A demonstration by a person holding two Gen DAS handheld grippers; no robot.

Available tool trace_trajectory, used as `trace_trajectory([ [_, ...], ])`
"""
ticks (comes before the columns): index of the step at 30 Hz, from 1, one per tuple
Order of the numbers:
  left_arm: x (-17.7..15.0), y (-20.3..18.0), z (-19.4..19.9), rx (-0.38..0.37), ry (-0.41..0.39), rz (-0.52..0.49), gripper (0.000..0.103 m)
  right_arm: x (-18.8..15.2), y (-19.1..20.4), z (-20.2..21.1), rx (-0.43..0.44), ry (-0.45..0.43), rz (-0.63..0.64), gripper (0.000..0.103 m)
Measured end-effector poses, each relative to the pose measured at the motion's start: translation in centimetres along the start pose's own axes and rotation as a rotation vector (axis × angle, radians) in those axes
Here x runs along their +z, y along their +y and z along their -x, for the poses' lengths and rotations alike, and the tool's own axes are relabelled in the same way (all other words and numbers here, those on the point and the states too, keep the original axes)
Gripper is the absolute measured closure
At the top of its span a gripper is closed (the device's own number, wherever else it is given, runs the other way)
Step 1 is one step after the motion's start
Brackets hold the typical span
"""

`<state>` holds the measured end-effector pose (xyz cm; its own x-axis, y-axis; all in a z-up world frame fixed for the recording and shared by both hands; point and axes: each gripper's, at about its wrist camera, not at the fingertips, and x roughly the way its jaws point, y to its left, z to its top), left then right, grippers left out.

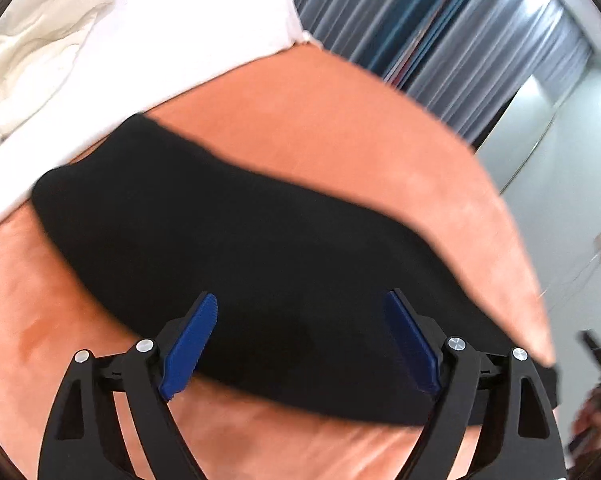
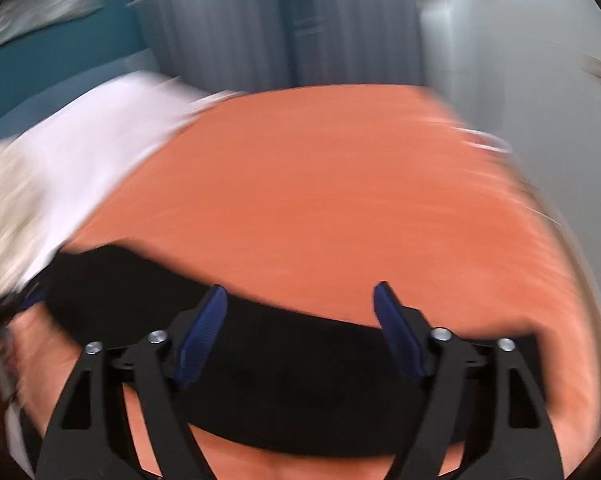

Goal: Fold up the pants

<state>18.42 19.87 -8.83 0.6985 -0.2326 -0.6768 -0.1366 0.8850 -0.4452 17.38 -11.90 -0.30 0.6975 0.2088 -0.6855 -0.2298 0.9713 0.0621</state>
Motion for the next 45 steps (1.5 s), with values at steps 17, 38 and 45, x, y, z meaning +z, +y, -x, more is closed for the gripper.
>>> trace_trajectory([
  [17, 2.8, -2.8, -5.7, -0.206, -0.019, -0.055, 0.020, -1.2, 15.6, -14.0, 0.240, 0.183, 0.411, 0.090],
  [38, -0.4, -2.4, -7.7, -0.078, 0.081, -0.158, 0.017, 4.2, 16.1, -20.4, 0.263, 0.304, 0.298, 0.085],
  [45, -0.2, -0.4, -7.1, -0.147, 0.033, 0.012, 0.017, -0.9, 18.5, -18.1, 0.249, 0.304, 0.451, 0.084],
])
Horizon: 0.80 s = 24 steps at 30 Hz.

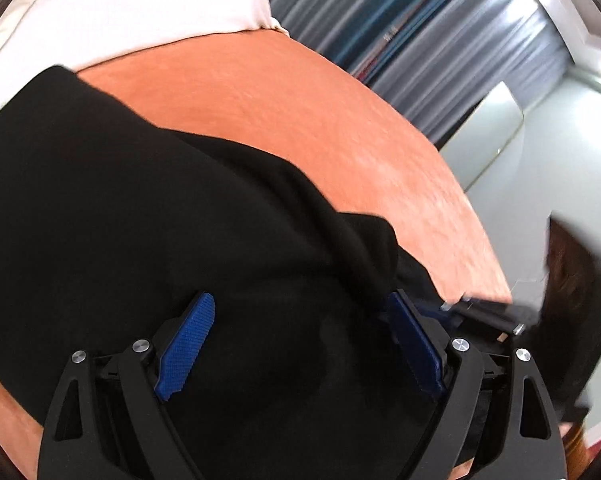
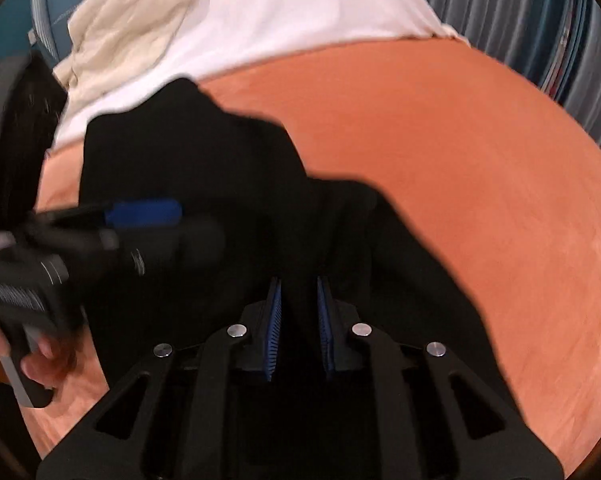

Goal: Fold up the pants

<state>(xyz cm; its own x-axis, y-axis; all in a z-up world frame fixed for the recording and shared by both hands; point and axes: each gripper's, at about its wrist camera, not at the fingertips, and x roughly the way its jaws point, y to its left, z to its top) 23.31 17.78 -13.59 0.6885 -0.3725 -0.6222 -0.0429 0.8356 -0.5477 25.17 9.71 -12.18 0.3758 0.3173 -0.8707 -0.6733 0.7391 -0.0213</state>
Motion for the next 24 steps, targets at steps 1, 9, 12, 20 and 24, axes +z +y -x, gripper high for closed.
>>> trace_trajectory([
  [1, -0.1, -0.1, -0.1, 0.009, 0.001, -0.011, 0.017, 0.1, -0.4, -0.1, 0.033, -0.004, -0.037, 0.078],
  [9, -0.3, -0.8, -0.8, 0.058, 0.002, -0.057, 0.017, 2.3, -7.6, -0.8, 0.346, -0.043, -0.441, 0.047],
  [12, -0.4, -0.7, -0.8, 0.059, 0.005, -0.060, 0.017, 2.9, -9.1, -1.1, 0.403, -0.081, -0.530, 0.047],
  [20, -0.5, -0.5, -0.4, 0.075, 0.007, -0.076, 0.017, 5.2, -8.5, -2.9, 0.273, 0.064, -0.494, 0.068],
  [24, -0.4, -1.2, -0.3, 0.094, -0.005, -0.090, 0.017, 5.7, -7.7, -2.0, 0.155, 0.015, -0.449, 0.092],
])
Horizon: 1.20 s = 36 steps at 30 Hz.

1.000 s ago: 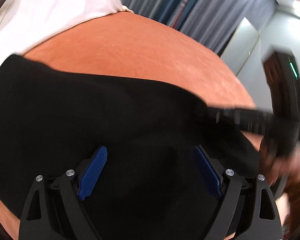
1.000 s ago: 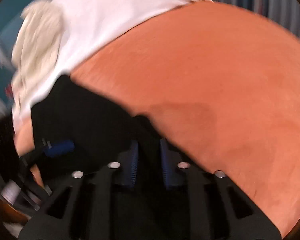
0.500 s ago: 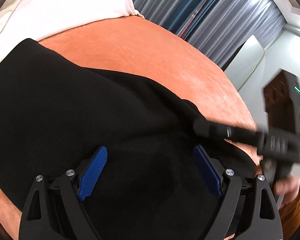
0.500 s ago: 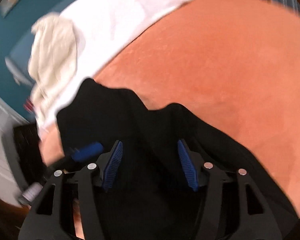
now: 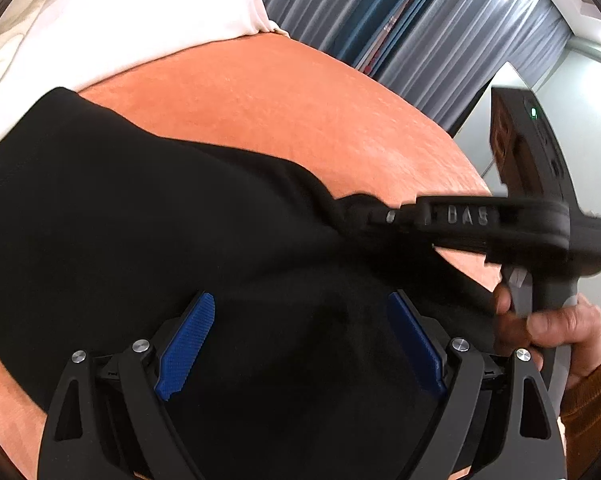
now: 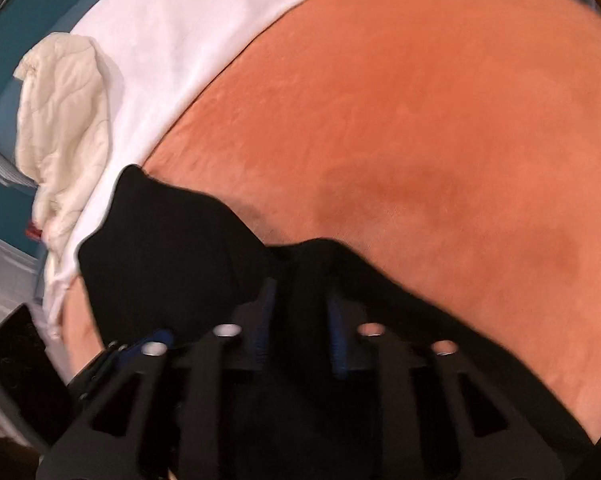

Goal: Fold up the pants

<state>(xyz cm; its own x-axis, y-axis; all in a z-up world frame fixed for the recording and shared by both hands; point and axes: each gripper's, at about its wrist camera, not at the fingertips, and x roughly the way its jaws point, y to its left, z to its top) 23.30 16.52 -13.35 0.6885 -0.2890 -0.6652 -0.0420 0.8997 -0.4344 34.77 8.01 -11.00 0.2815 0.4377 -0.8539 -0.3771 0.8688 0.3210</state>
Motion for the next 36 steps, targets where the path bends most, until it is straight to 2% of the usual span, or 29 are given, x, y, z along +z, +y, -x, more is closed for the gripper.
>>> trace_trajectory([
  [2, 0.0, 0.1, 0.1, 0.003, -0.004, 0.003, 0.017, 1.6, -1.6, 0.9, -0.038, -0.074, -0.031, 0.099],
  [3, 0.0, 0.3, 0.1, 0.000, -0.007, 0.012, 0.017, 2.1, -2.3, 0.5, -0.058, -0.084, -0.043, 0.100],
  [6, -0.1, 0.7, 0.3, -0.011, -0.012, 0.029, 0.017, 2.8, -3.8, -0.8, -0.194, -0.120, -0.063, 0.103],
  [7, 0.0, 0.9, 0.4, -0.019, -0.016, 0.037, 0.017, 2.7, -4.4, -0.4, -0.180, -0.140, -0.103, 0.103],
  [9, 0.1, 1.1, 1.3, -0.020, -0.048, 0.063, 0.017, 2.1, -3.4, 1.4, -0.178, -0.232, -0.115, 0.101],
  [11, 0.5, 2.0, 2.8, 0.015, -0.112, 0.091, 0.017, 0.8, 0.1, 3.9, -0.197, -0.316, -0.004, 0.100],
  [12, 0.7, 2.4, 3.5, 0.038, -0.141, 0.104, 0.017, 0.2, 1.9, 4.4, -0.173, -0.317, 0.050, 0.100],
  [14, 1.3, 3.9, 5.0, 0.128, -0.209, 0.145, 0.017, -1.5, 5.2, 4.0, -0.094, -0.241, 0.131, 0.100],
  [16, 1.8, 6.5, 6.3, 0.275, -0.257, 0.215, 0.017, -2.6, 6.9, 1.1, -0.069, -0.119, 0.189, 0.101],
  [17, 1.9, 7.9, 6.4, 0.347, -0.250, 0.256, 0.017, -2.8, 6.8, -1.5, -0.146, -0.065, 0.222, 0.102],
  [18, 1.9, 8.9, 6.2, 0.372, -0.235, 0.284, 0.017, -2.3, 6.2, -3.7, -0.225, -0.033, 0.219, 0.103],
  [19, 1.8, 10.3, 5.7, 0.355, -0.195, 0.322, 0.017, -1.5, 4.7, -5.2, -0.234, -0.022, 0.161, 0.103],
  [20, 1.7, 11.2, 5.2, 0.330, -0.161, 0.338, 0.017, -0.4, 3.1, -5.2, -0.165, -0.057, 0.043, 0.103],
  [21, 1.6, 11.4, 4.9, 0.327, -0.142, 0.318, 0.017, 0.2, 2.6, -4.2, -0.156, -0.107, -0.024, 0.103],
  [22, 1.5, 10.9, 5.0, 0.340, -0.144, 0.277, 0.017, 0.5, 3.8, -2.9, -0.180, -0.174, -0.031, 0.103],
  [24, 1.0, 10.2, 5.6, 0.351, -0.156, 0.240, 0.017, 0.3, 6.7, -1.5, -0.161, -0.222, 0.049, 0.099],
  [26, 1.1, 10.6, 6.1, 0.315, -0.177, 0.266, 0.017, -0.7, 9.5, -2.2, -0.087, -0.185, 0.107, 0.099],
  [27, 1.1, 11.1, 6.3, 0.289, -0.182, 0.283, 0.017, -1.4, 10.5, -3.5, -0.088, -0.151, 0.146, 0.099],
  [28, 1.2, 11.5, 6.4, 0.276, -0.178, 0.290, 0.017, -1.4, 10.9, -5.4, -0.134, -0.107, 0.182, 0.101],
  [29, 1.3, 11.8, 6.3, 0.266, -0.173, 0.296, 0.017, -1.4, 10.6, -7.9, -0.218, -0.061, 0.201, 0.103],
  [31, 1.0, 11.7, 6.7, 0.240, -0.180, 0.302, 0.017, -0.4, 10.6, -8.2, -0.238, -0.099, 0.159, 0.103],
  [32, 0.9, 11.5, 7.1, 0.232, -0.188, 0.301, 0.017, 0.0, 11.5, -7.0, -0.208, -0.144, 0.140, 0.096],
  [34, 1.2, 11.0, 8.3, 0.234, -0.254, 0.280, 0.017, -0.2, 14.5, -5.2, -0.052, -0.173, 0.177, 0.097],
  [36, 1.6, 10.3, 10.1, 0.320, -0.353, 0.245, 0.017, -0.9, 17.2, -6.5, -0.004, -0.117, 0.248, 0.096],
])
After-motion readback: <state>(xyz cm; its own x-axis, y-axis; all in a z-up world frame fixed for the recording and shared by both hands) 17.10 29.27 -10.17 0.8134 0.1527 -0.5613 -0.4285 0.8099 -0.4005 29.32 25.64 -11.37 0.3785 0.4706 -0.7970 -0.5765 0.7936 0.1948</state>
